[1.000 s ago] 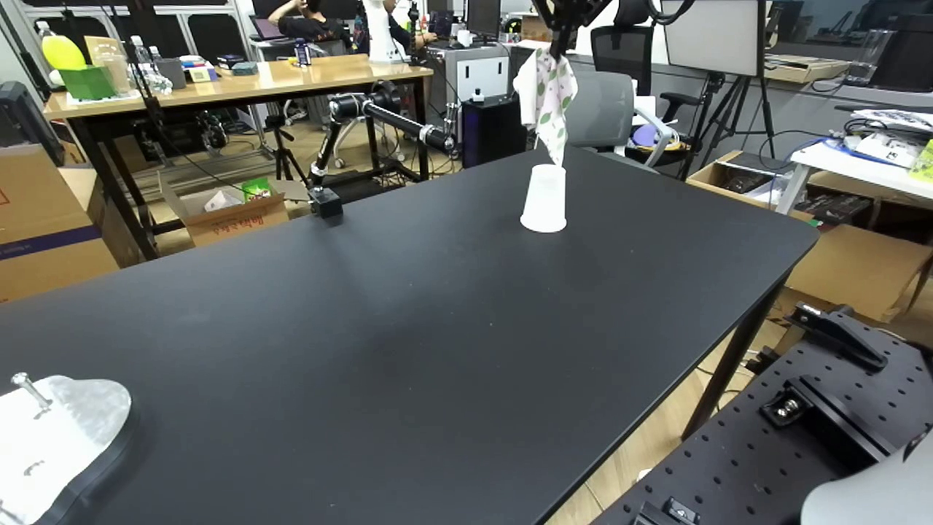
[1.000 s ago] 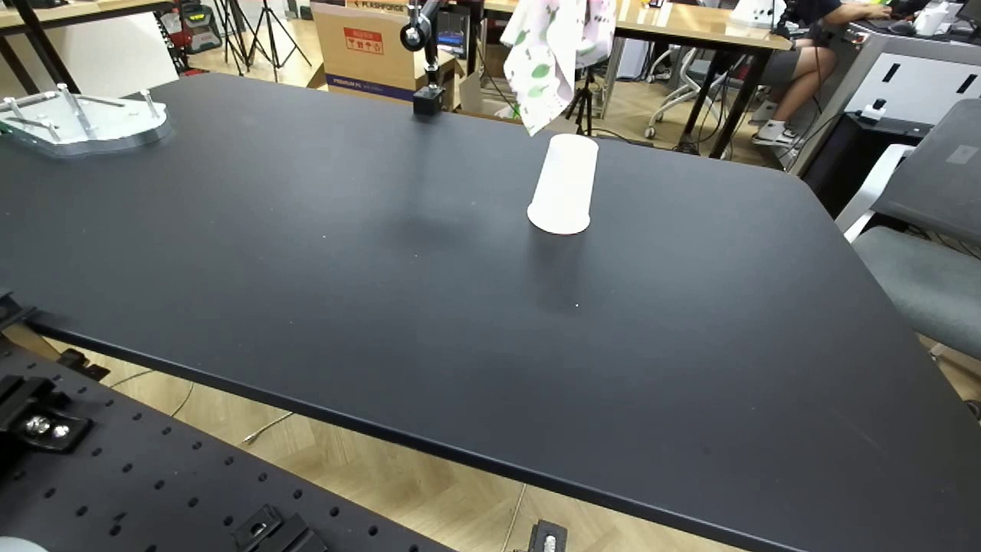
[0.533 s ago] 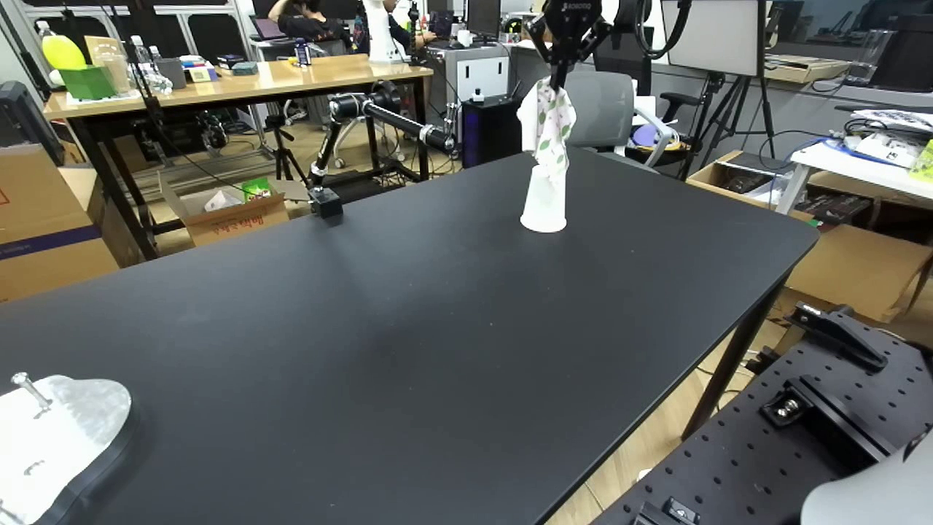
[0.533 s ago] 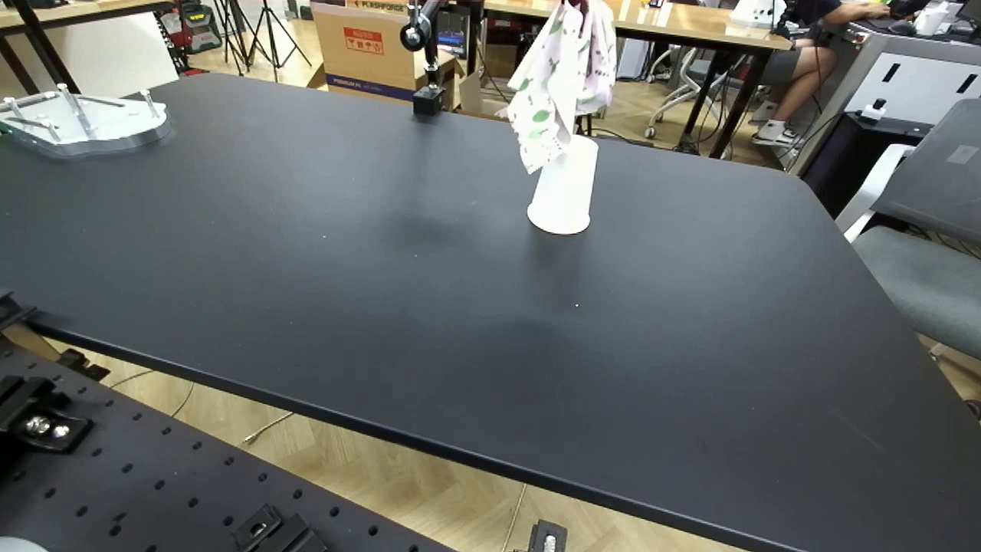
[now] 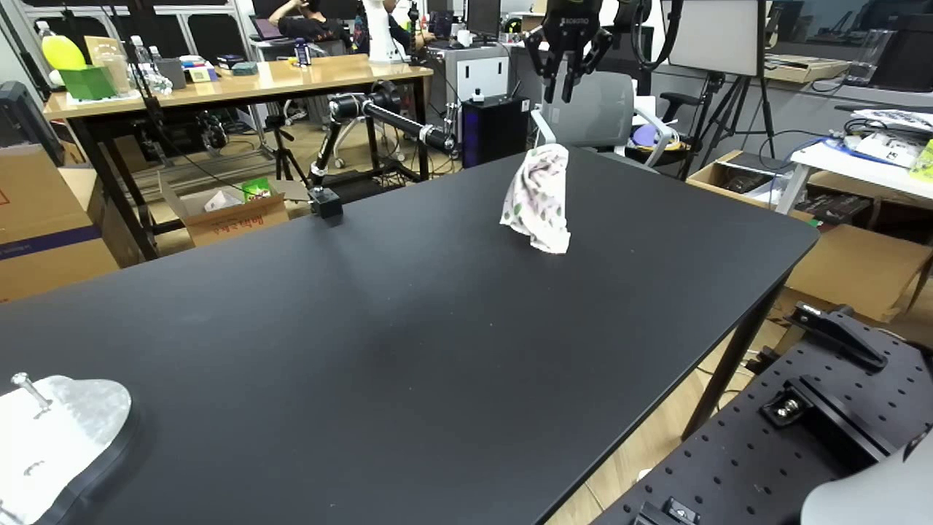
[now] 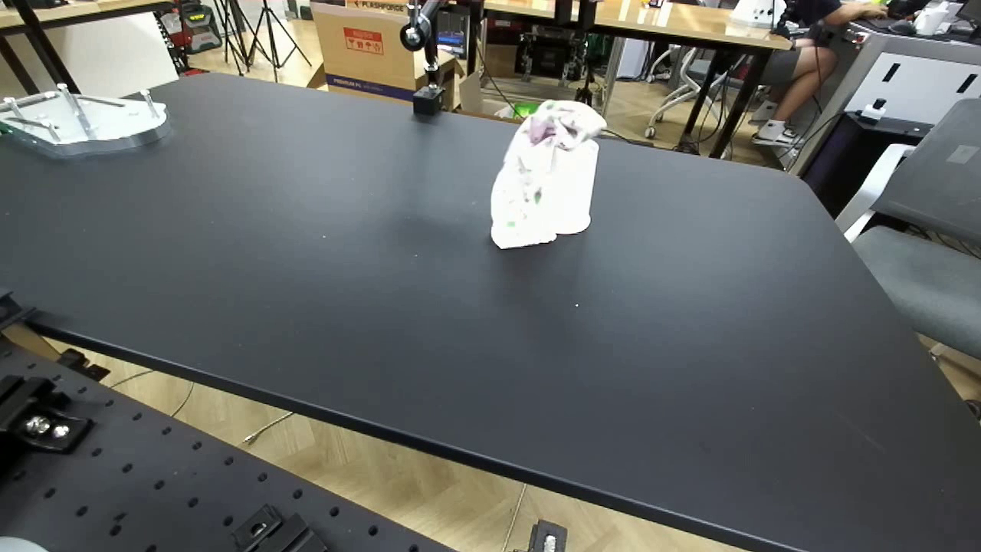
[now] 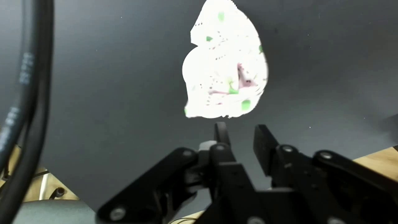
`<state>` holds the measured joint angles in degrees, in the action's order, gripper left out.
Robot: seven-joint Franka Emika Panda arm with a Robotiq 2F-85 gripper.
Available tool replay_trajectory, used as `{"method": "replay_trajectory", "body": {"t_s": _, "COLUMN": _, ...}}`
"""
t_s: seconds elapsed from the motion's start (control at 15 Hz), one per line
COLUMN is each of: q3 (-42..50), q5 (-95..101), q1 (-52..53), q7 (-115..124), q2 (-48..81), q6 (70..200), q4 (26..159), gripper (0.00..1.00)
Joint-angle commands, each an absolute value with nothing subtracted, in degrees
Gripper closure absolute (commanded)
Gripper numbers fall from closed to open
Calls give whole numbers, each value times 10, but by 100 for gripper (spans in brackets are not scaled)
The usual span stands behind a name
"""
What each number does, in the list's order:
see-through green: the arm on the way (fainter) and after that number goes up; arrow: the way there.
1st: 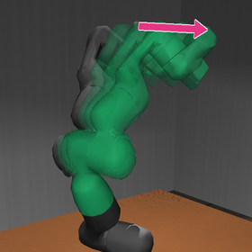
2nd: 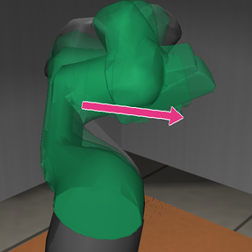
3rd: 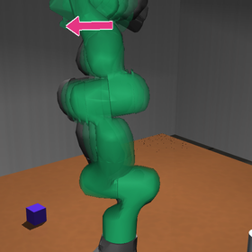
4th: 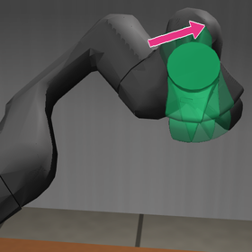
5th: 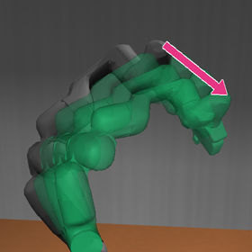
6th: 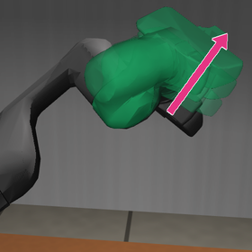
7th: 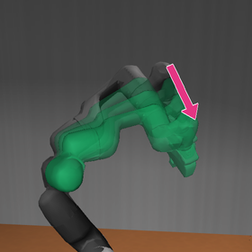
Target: Put the cloth on the table
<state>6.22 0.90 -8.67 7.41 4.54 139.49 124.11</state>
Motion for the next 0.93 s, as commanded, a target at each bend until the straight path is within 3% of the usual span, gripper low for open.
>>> {"method": "replay_trajectory", "body": {"t_s": 0.0, "q3": 68, "q5": -8, "q1": -81, "q7": 88, "q2": 52, "q6": 1361, "q4": 1214, "gripper": 39}}
{"method": "replay_trajectory", "body": {"t_s": 0.4, "q3": 58, "q5": -40, "q1": -71, "q7": 62, "q2": 12, "q6": 1328, "q4": 1229, "gripper": 1}}
{"method": "replay_trajectory", "body": {"t_s": 0.87, "q3": 56, "q5": -36, "q1": -61, "q7": 57, "q2": 12, "q6": 1319, "q4": 1231, "gripper": 0}}
